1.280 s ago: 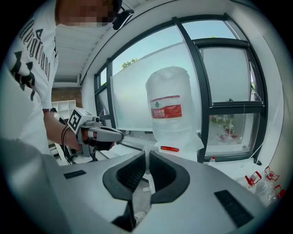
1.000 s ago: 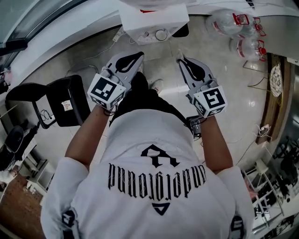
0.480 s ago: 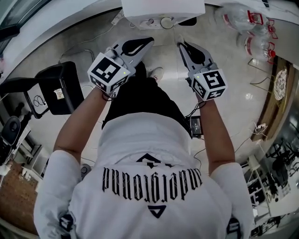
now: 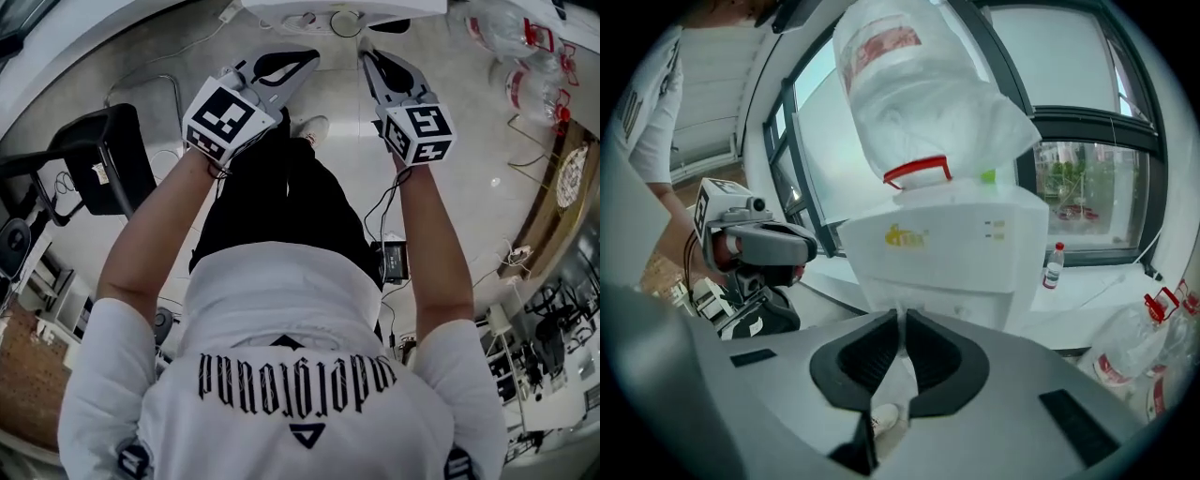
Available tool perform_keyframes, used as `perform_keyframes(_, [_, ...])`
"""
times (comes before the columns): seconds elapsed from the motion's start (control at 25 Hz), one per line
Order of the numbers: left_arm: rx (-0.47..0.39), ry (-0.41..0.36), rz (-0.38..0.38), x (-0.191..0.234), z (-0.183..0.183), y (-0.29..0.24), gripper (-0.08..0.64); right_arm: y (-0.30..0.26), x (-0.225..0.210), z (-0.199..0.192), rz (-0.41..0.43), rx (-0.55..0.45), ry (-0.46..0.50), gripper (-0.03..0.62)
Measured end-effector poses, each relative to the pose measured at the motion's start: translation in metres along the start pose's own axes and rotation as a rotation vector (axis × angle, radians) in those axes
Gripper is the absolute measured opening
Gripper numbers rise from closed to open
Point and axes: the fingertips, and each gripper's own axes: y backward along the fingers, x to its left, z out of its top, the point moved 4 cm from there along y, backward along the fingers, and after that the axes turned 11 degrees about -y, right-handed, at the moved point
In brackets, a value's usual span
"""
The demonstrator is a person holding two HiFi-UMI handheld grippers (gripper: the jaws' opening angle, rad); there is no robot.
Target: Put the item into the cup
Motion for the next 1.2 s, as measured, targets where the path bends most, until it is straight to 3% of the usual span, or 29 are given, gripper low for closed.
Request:
perform_keyframes(0.24, [0.019, 0.018, 0.005, 0.007, -0.035, -0.032, 0.015, -0.037, -0.038, -0.028, -0.022, 0.024, -0.05, 0.032])
perform_keyframes(0.48, [0.044, 0.052, 0.032, 0.021, -0.066, -0.059, 0.015, -0.067, -0.057, -0.046, -0.027, 0.054, -0.025, 0.032])
perform_keyframes(0.8, [0.054, 0.021, 0.032, 0.026, -0.083, -0.082, 0.015, -0.095, -0.074, -0.067, -0.026, 0.096, 0.0, 0.032])
perform_keyframes(1.2, [0.058, 0.058, 0.054, 0.03, -0.097, -0.086, 0.015, -0.13, -0.085, -0.074, -0.054, 0.126, 0.003, 0.032])
